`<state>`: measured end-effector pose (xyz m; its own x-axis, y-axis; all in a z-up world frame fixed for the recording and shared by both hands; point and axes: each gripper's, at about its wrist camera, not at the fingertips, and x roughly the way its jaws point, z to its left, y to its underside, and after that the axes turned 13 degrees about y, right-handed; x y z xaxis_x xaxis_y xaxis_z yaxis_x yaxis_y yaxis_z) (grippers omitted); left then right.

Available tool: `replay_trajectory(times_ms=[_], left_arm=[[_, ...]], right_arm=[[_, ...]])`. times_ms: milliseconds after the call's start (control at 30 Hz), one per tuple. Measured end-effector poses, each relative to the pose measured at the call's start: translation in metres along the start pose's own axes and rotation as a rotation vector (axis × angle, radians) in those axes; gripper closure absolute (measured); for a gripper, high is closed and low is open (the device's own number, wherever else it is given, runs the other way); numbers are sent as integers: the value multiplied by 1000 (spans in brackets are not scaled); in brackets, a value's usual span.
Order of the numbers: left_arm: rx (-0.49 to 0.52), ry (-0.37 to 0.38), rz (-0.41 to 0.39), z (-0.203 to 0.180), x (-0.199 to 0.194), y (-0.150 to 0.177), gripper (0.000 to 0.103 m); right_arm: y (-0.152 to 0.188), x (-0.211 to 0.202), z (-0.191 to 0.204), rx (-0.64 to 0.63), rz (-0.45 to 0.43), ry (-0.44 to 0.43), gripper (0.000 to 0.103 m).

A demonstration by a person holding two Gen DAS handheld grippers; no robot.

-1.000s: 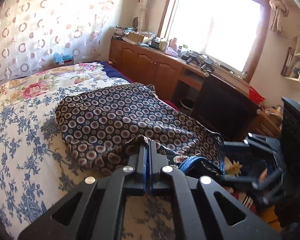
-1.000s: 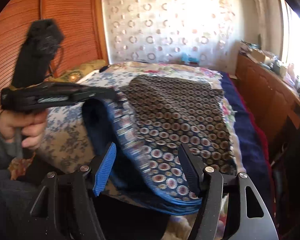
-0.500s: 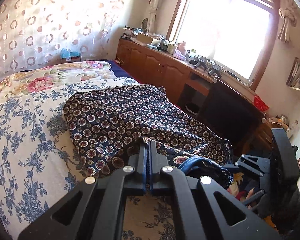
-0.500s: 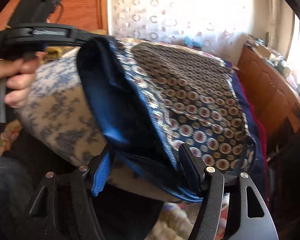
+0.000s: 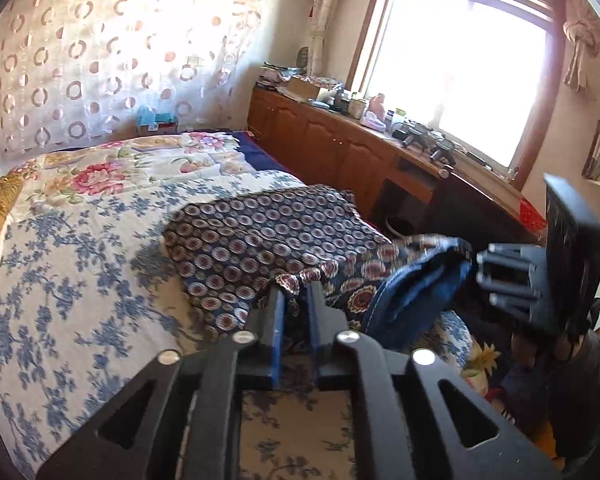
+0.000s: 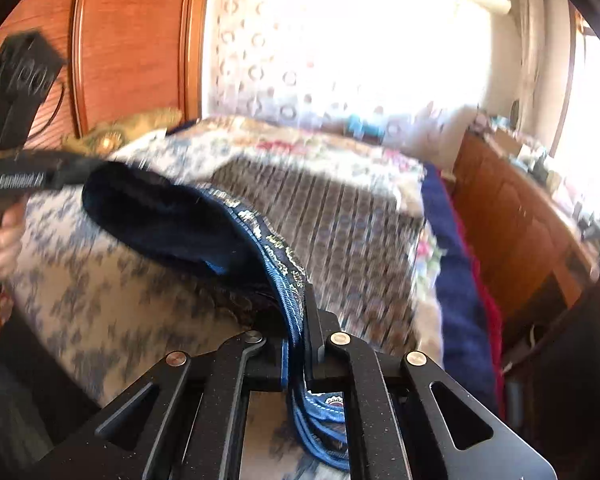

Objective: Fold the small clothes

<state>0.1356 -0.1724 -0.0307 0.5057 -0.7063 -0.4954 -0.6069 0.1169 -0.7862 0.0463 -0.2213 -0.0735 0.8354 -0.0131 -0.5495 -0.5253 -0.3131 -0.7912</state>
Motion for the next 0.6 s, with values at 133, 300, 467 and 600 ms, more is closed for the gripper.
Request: replay_trajectory(times_ms=[133, 300, 467, 600], left_arm=[[-8, -63, 20, 15, 0, -10, 88], [-8, -108, 6, 35, -2, -23, 88], [-15, -131, 18, 55, 4, -37, 88], [-33, -145, 76, 71, 19, -46, 87]], right_arm=[[-27, 17, -3, -25, -38, 7, 101], [-56, 46, -2, -69, -66, 2, 101], [-82, 77, 5, -110, -79, -13, 101], [-102, 110, 10, -145, -78, -26, 101]])
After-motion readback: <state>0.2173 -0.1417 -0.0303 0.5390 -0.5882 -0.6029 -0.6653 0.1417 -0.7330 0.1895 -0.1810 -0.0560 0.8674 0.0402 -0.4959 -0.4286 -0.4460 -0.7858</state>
